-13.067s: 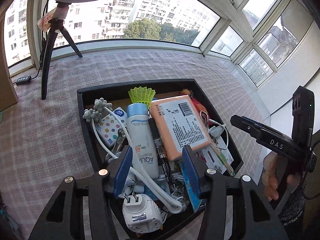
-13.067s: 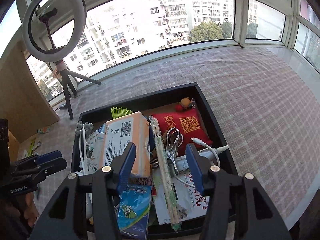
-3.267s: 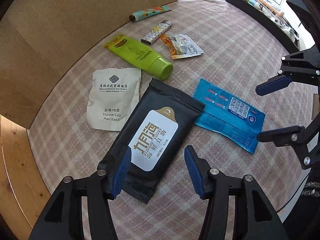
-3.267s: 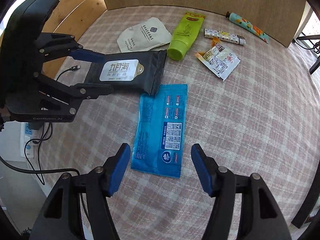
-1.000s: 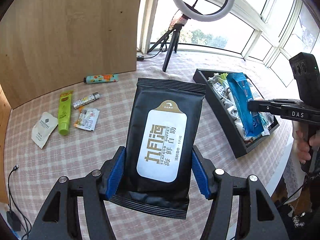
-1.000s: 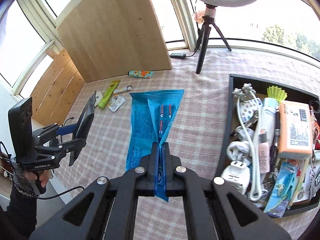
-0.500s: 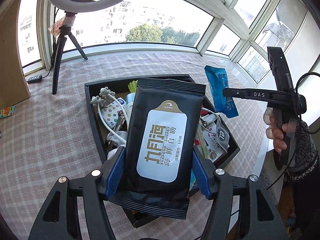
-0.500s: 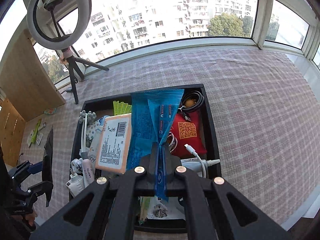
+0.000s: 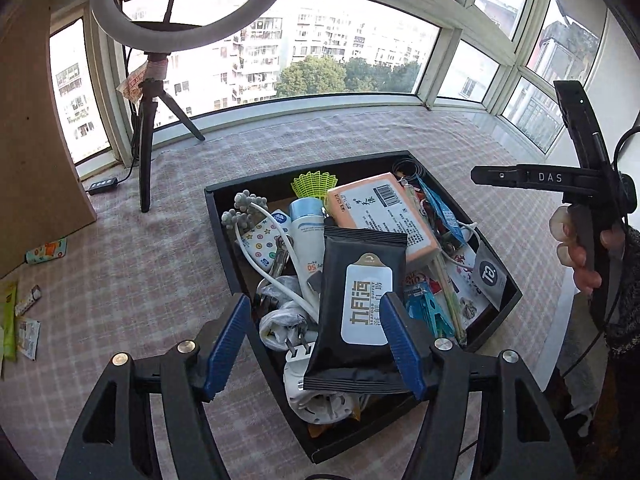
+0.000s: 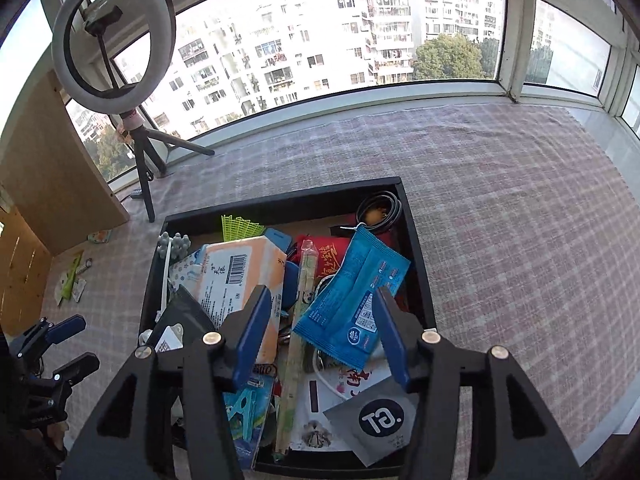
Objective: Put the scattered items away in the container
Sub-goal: 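Carry packet in right gripper while left carries wipe pack, open over tray, then move both grippers back over the remaining items on the cloth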
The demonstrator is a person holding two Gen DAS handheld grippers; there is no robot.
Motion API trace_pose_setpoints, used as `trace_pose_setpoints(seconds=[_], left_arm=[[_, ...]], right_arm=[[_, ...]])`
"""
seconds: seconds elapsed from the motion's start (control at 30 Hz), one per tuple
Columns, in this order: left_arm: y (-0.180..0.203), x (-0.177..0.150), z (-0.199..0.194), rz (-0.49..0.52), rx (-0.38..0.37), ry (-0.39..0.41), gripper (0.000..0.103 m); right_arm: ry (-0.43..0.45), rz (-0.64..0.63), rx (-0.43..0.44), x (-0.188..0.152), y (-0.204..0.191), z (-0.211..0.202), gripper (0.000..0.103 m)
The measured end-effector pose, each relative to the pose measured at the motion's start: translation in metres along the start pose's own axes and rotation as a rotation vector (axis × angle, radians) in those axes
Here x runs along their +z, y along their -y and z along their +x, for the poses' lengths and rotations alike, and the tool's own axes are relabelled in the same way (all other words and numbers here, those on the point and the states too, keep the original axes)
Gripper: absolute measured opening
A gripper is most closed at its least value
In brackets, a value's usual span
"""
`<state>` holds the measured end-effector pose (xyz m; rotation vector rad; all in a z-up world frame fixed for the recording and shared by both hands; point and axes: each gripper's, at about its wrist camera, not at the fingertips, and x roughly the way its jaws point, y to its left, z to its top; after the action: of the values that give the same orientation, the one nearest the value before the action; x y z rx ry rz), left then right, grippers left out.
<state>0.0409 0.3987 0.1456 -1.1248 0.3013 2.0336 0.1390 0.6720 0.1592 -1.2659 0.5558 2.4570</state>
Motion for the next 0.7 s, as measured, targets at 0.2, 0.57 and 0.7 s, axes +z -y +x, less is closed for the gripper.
trace_pose_setpoints(seconds=[0.2,0.57,0.7], left_arm=[[-0.052,-0.028,-0.014,-0.114,0.04,-0.022,0.056],[-0.174,-0.088,-0.072,-0.265,0.125,-0.014,0.056],[-0.23,-0.106,-0.093,-0.302,0.175,-0.013,0.056]], right_arm=[[0.058,-0.085,0.066,-0.018,-0.043,-0.003,0.052],[0.001,-0.284,0.166,-0.035,-0.203,0.015,0.053],[-0.031,-0.373,0.217,-0.038,-0.272,0.03,0.053]])
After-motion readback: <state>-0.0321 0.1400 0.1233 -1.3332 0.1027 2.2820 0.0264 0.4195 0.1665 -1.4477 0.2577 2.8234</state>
